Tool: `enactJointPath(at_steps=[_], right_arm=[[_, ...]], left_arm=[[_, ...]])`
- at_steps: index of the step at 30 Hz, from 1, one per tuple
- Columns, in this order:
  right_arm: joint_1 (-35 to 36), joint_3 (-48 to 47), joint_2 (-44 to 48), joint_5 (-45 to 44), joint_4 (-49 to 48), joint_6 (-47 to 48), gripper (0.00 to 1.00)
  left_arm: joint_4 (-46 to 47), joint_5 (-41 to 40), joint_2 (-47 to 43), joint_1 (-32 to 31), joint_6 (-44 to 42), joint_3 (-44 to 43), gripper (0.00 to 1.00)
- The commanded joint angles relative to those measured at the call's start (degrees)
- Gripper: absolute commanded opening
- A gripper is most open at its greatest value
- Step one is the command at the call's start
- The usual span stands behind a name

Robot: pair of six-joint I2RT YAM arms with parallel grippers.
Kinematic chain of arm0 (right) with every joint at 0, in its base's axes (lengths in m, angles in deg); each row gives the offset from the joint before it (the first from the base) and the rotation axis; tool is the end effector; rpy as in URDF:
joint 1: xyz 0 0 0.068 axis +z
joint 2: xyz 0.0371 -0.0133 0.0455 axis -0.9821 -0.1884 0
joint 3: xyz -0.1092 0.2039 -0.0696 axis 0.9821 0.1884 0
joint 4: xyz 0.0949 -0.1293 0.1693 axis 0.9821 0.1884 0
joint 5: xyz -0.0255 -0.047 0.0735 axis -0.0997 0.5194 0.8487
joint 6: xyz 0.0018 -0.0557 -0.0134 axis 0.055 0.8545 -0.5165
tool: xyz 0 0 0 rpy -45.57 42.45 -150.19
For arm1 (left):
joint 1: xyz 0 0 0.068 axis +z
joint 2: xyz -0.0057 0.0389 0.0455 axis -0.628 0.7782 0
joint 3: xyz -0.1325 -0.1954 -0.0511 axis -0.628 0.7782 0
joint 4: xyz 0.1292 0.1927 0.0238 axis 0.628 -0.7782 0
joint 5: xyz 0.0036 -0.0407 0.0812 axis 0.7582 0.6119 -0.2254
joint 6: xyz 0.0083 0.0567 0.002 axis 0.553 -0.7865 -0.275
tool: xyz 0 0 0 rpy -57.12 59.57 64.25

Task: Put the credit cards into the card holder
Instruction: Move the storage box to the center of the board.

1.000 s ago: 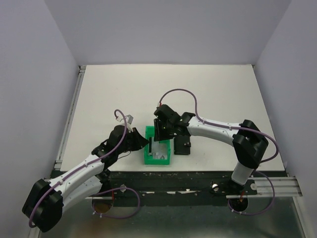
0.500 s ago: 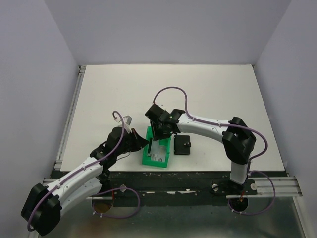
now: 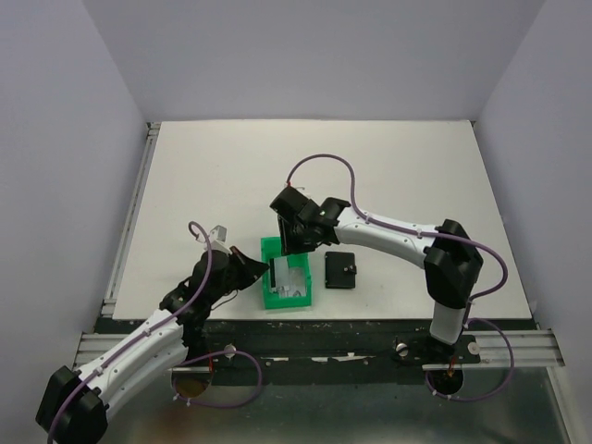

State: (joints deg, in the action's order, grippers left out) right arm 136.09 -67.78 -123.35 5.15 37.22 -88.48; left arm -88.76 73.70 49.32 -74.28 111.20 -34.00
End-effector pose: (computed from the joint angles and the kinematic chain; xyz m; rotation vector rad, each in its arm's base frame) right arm 0.2009 0.2994 0.2127 -0.2853 2.6728 0.4246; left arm 0.1271 -0.0904 0.1636 -0.4898 2.1579 -1.0098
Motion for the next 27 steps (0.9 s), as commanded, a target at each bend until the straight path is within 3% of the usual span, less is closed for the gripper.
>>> enactJointPath(at_steps=[1,8,10,18,27], right_arm=[[0.27,-1.75,-1.71,2.96,-0.18,-0.99,0.45],[0.36,-1.40,-2.77,4.37,-0.27,0.16,0.47],[0.27,-1.23,-2.68,3.49,0.35,0.60,0.47],[0.36,-1.31,-2.33,1.65,1.14,5.78,0.47],[0.01,-2.45,-3.12,-1.08,2.81,12.54,0.47]], left_arm=[[-2.35,-9.05,-5.19,-0.04,5.52,1.93,0.00],[-1.39,-10.47,-6.79,-0.13,3.85,1.93,0.00],[-0.95,-9.42,-5.65,-0.13,3.06,1.66,0.11],[1.78,-3.62,-0.46,-0.05,0.69,1.57,0.31],[3.80,-0.19,-0.63,-0.05,0.16,2.45,0.34]])
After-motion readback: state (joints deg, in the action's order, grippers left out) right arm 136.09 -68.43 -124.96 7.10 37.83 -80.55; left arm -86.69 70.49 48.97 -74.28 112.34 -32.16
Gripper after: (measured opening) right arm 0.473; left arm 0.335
